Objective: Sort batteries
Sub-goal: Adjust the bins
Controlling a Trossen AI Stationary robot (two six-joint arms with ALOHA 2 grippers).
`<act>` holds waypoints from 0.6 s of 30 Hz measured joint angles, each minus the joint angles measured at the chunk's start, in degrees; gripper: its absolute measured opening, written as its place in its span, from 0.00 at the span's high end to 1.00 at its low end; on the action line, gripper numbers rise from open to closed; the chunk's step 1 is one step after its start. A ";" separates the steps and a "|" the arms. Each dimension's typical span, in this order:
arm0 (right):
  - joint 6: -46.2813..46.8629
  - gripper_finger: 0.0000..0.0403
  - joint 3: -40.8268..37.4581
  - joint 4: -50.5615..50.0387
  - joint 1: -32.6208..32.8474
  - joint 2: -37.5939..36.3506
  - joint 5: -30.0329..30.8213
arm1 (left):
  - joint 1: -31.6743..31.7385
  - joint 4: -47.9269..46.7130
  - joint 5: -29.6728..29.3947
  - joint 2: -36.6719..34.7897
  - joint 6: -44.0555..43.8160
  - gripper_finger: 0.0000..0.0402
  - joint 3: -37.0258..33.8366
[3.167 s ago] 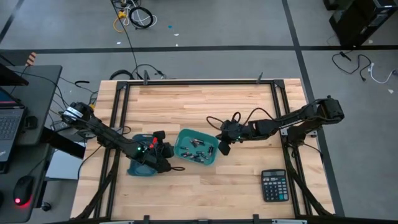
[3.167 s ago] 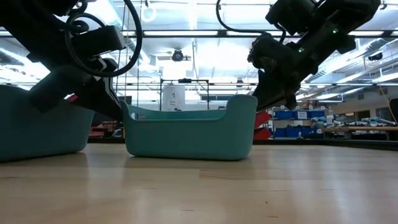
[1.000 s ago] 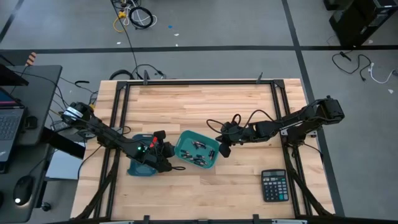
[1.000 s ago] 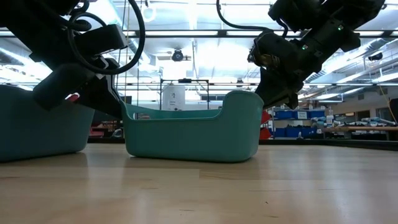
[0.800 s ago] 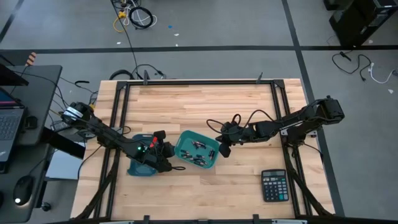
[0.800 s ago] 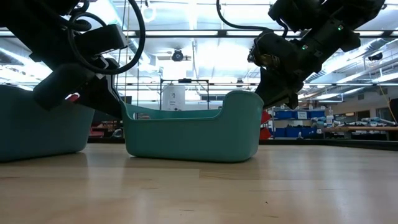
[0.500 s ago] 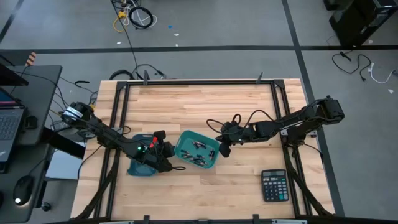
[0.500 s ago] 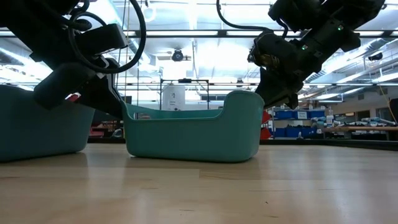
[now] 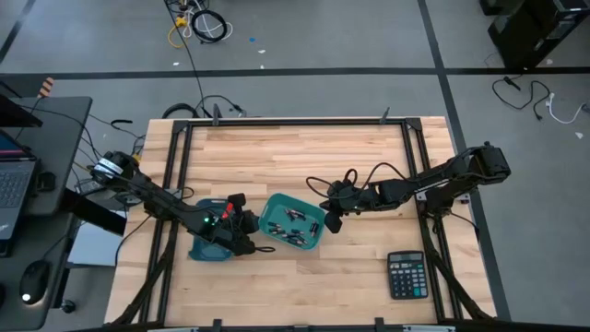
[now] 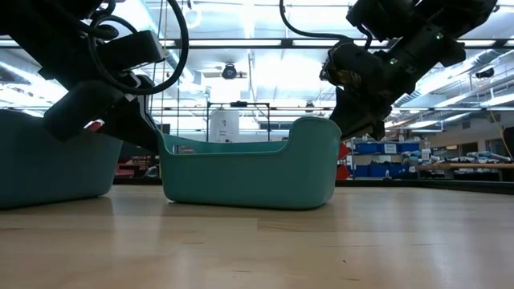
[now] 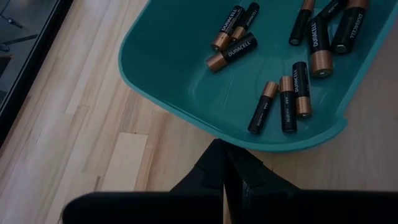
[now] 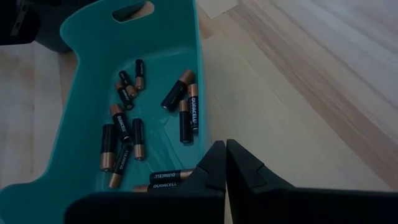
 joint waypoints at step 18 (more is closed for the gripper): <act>1.20 1.00 0.00 -1.40 0.02 0.00 0.00 | -2.01 -6.33 -3.62 -0.37 4.34 1.00 4.46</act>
